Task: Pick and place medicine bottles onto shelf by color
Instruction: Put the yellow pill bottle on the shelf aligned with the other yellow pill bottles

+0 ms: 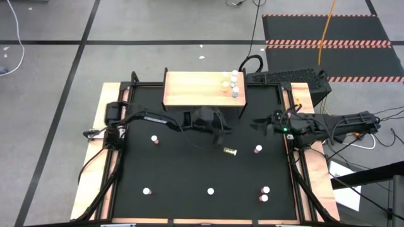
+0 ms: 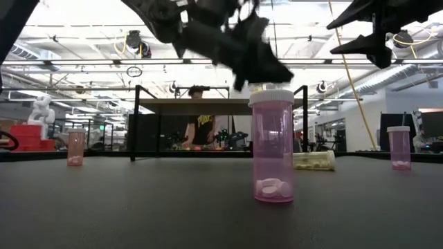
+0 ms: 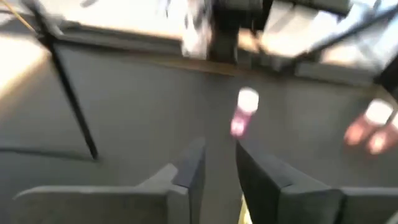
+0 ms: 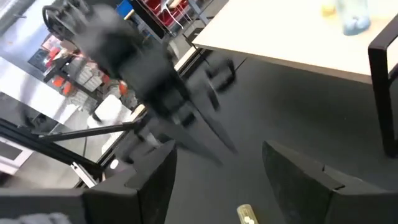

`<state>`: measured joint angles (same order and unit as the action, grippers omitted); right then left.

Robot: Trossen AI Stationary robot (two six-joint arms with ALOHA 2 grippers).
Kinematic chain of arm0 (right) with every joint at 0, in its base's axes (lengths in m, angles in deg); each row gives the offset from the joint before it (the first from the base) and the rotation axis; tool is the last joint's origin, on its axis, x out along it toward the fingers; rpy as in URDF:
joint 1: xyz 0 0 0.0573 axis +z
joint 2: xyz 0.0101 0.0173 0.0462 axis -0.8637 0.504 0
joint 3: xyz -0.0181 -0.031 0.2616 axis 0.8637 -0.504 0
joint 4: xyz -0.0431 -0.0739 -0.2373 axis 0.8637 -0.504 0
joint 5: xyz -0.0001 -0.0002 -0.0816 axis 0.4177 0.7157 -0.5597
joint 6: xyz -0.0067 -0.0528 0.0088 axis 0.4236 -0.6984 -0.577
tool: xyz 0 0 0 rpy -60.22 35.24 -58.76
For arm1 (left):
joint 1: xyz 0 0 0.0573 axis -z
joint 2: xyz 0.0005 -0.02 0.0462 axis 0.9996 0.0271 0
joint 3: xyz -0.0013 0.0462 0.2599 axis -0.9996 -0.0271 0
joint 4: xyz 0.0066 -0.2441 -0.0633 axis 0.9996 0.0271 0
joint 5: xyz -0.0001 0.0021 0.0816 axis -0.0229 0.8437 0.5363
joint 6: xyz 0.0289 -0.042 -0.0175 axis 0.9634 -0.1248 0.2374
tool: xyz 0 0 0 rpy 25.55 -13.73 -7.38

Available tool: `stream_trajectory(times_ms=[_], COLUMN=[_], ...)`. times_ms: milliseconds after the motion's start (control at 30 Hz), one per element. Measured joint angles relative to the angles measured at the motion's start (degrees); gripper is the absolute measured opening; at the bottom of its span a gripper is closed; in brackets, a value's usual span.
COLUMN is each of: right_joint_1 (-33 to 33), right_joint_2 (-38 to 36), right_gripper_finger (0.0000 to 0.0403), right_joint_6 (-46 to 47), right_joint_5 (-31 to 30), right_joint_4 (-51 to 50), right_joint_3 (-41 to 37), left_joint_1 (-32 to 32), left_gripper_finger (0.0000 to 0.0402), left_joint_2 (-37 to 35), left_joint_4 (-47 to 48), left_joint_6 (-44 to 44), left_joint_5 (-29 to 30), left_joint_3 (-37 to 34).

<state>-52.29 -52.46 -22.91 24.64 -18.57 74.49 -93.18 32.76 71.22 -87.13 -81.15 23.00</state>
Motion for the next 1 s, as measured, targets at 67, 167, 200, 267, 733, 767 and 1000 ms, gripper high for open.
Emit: stream_trajectory(times_ms=[67, 167, 200, 267, 733, 767, 1000], right_joint_1=[0.0, 0.0, 0.02, 0.11, 0.13, 0.13, 0.13], right_joint_2=[0.74, 1.76, 2.21, 2.5, 3.26, 3.26, 3.21], right_gripper_finger=[0.0233, 0.0233, 0.0233, 0.0233, 0.0233, 0.0233, 0.0233], right_joint_6=[0.0, 1.03, 1.66, 2.66, 5.76, 5.91, 5.69], right_joint_5=[0.04, 0.46, 0.52, 1.3, 3.62, 4.12, 5.29], right_joint_4=[0.35, 0.63, 0.6, 0.67, 0.73, 0.73, 0.71], right_joint_3=[0.0, 0.0, 0.0, 0.0, 0.0, 0.0, 0.0], left_joint_1=[0.91, 2.25, 2.62, 3.18, 4.38, 4.17, 3.11], left_gripper_finger=[0.0116, 0.0166, 0.0183, 0.0215, 0.021, 0.0196, 0.0102], left_joint_2=[2.99, 7.84, 9.0, 10.7, 15.64, 15.64, 15.64], left_joint_4=[2.42, 1.24, 0.53, -1.57, -3.89, -3.89, -3.48], left_joint_6=[2.23, 4.77, 5.15, 6.03, 8.4, 8.81, 9.29], left_joint_5=[-0.57, -0.82, -0.93, -2.07, -0.95, -0.78, -0.44], left_joint_3=[-0.07, -0.15, -0.15, -0.09, -0.02, -0.02, -0.02])
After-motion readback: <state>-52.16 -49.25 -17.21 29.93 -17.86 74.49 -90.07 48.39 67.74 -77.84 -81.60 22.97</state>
